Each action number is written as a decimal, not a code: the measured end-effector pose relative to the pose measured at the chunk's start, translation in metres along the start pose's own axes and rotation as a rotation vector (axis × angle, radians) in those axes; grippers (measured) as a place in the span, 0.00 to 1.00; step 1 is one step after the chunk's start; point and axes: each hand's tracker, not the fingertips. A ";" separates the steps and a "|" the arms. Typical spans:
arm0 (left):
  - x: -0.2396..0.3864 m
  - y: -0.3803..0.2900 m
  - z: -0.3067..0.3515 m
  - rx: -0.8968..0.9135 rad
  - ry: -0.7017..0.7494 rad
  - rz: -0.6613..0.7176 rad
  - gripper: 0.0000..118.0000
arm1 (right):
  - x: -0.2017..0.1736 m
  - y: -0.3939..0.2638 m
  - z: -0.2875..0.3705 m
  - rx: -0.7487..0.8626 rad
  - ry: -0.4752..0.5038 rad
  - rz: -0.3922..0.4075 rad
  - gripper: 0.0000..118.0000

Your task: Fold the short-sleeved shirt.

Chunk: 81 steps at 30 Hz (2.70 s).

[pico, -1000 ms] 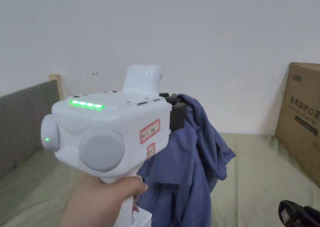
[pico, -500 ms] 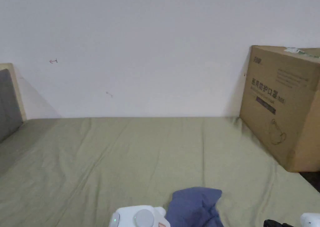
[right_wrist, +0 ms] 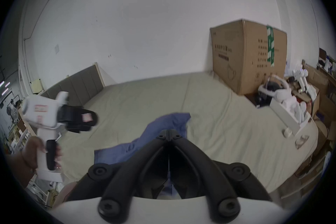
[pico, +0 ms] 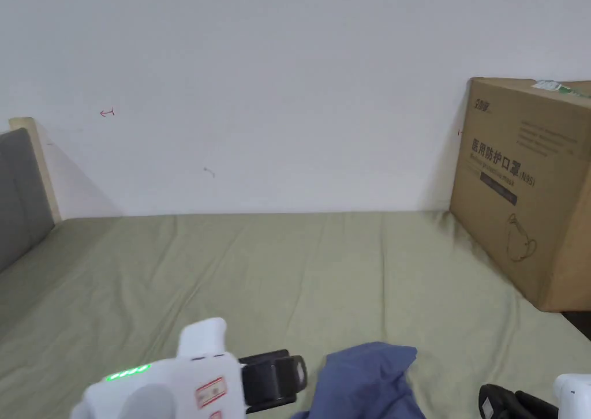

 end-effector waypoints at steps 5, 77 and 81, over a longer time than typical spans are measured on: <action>0.010 -0.035 0.091 0.361 0.170 -0.260 0.17 | -0.009 0.004 0.028 0.232 -0.009 0.034 0.00; -0.093 -0.066 -0.008 -0.068 0.193 -0.011 0.01 | 0.056 0.032 -0.399 -0.835 -0.015 -0.226 0.95; -0.103 -0.066 -0.015 -0.093 0.222 -0.003 0.01 | 0.062 0.014 -0.440 -0.888 -0.065 -0.240 0.95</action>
